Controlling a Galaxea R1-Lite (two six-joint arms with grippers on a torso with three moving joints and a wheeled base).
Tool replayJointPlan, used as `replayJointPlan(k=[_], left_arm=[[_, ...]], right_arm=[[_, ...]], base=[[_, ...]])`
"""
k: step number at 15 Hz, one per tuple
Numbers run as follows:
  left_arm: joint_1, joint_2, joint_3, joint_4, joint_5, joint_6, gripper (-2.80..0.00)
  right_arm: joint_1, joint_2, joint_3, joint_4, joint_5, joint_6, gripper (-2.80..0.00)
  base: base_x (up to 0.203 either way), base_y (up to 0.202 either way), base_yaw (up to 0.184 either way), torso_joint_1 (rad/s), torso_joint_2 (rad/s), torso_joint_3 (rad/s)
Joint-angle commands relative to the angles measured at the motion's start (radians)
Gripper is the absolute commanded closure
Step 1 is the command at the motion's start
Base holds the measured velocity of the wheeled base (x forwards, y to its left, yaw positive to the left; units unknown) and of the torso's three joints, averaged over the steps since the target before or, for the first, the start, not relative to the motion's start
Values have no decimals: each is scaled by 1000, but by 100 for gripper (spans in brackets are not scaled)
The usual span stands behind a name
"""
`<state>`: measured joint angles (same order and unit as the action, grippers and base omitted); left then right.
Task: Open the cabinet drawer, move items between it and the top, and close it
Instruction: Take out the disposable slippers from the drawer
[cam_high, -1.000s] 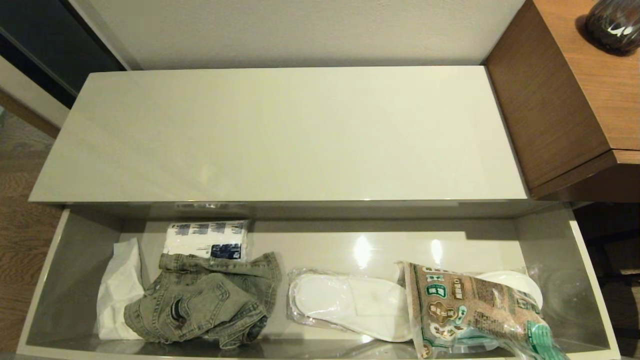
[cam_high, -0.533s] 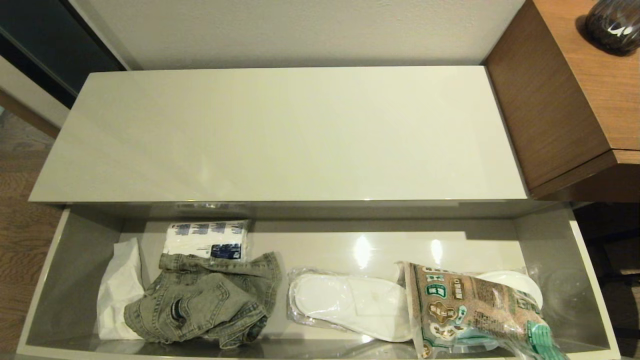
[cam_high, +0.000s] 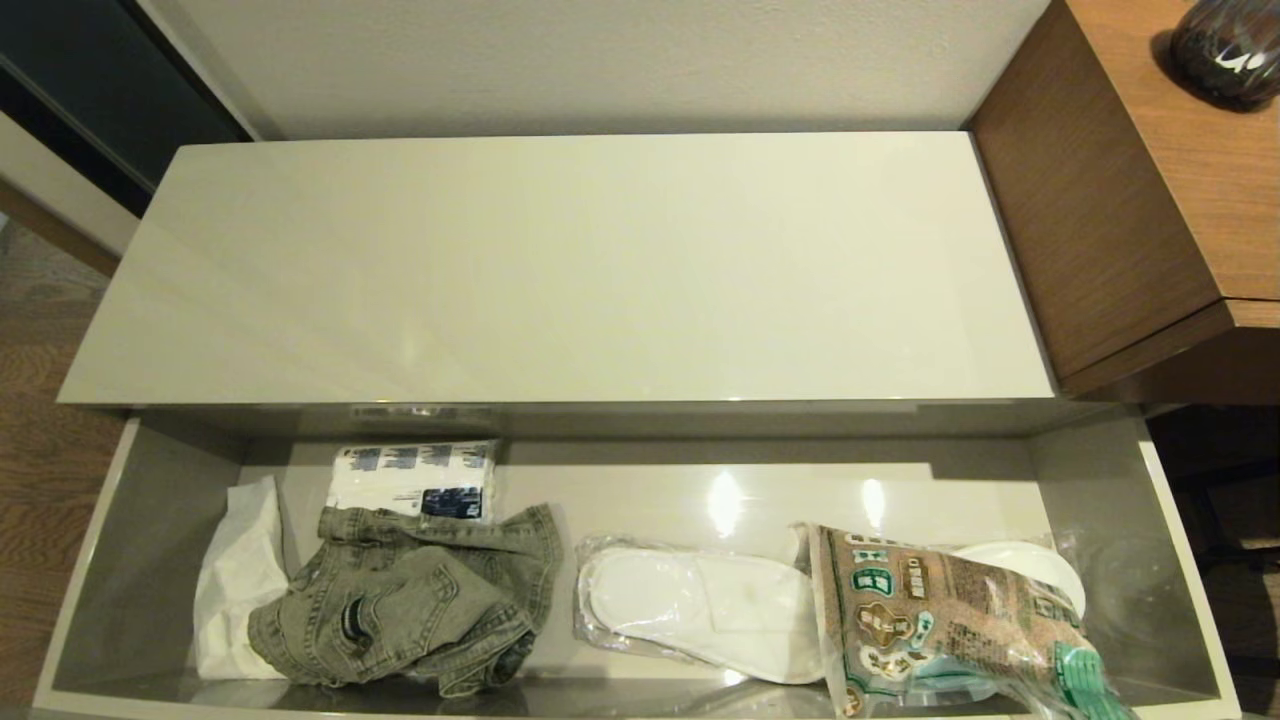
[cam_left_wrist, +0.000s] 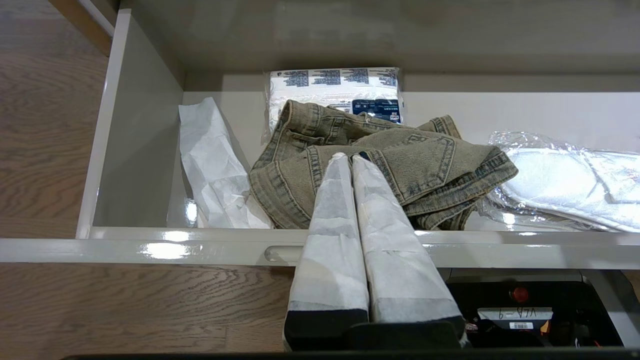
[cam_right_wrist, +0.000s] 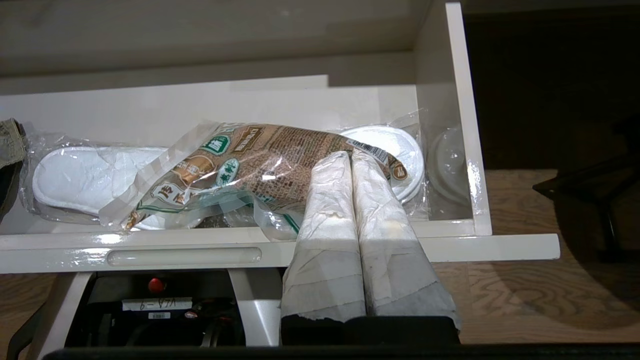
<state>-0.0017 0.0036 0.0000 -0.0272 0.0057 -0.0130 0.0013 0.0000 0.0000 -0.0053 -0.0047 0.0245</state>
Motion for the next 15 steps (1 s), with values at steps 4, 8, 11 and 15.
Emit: replayJointPlan(k=[4,8,11,15], left_arm=[[0,-1,2,0,0,-1,0],[0,-1,2,0,0,-1,0],[0,-1,2,0,0,-1,0],[0,-1,2,0,0,-1,0]], right_arm=[[0,2,0,-1,0,0,0],[0,2,0,-1,0,0,0],[0,2,0,-1,0,0,0],[0,2,0,4,8,-47,0]], base=[[0,0,0,0,0,0],[0,0,0,0,0,0],[0,0,0,0,0,0],[0,0,0,0,0,0]])
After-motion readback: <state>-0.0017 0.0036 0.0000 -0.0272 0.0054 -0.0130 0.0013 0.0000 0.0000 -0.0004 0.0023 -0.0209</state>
